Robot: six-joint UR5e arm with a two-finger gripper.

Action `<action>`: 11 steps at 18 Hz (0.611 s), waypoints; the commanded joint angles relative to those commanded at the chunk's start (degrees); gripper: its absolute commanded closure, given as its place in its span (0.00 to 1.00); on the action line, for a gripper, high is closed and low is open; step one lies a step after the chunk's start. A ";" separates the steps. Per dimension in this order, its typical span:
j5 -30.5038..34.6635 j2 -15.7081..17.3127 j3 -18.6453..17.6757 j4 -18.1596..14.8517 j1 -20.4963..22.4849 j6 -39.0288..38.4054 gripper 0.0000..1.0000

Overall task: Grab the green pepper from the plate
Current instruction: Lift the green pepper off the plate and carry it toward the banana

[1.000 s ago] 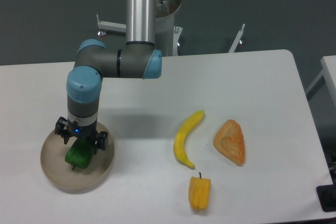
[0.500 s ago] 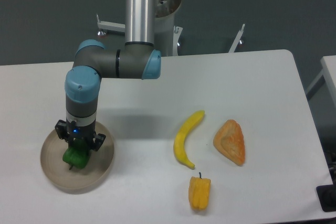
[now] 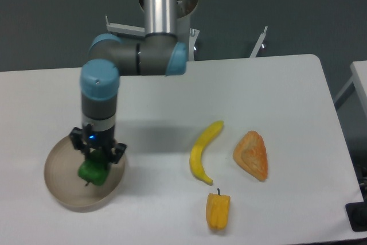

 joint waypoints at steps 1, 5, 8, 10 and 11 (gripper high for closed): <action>0.00 0.96 0.09 -1.14 1.41 2.55 0.75; 0.17 2.11 0.09 -2.38 6.07 11.70 0.75; 0.09 2.11 0.27 -2.47 10.02 17.76 0.75; 0.09 1.85 0.18 -2.47 11.87 21.54 0.75; 0.17 1.76 0.26 -2.47 12.66 22.95 0.75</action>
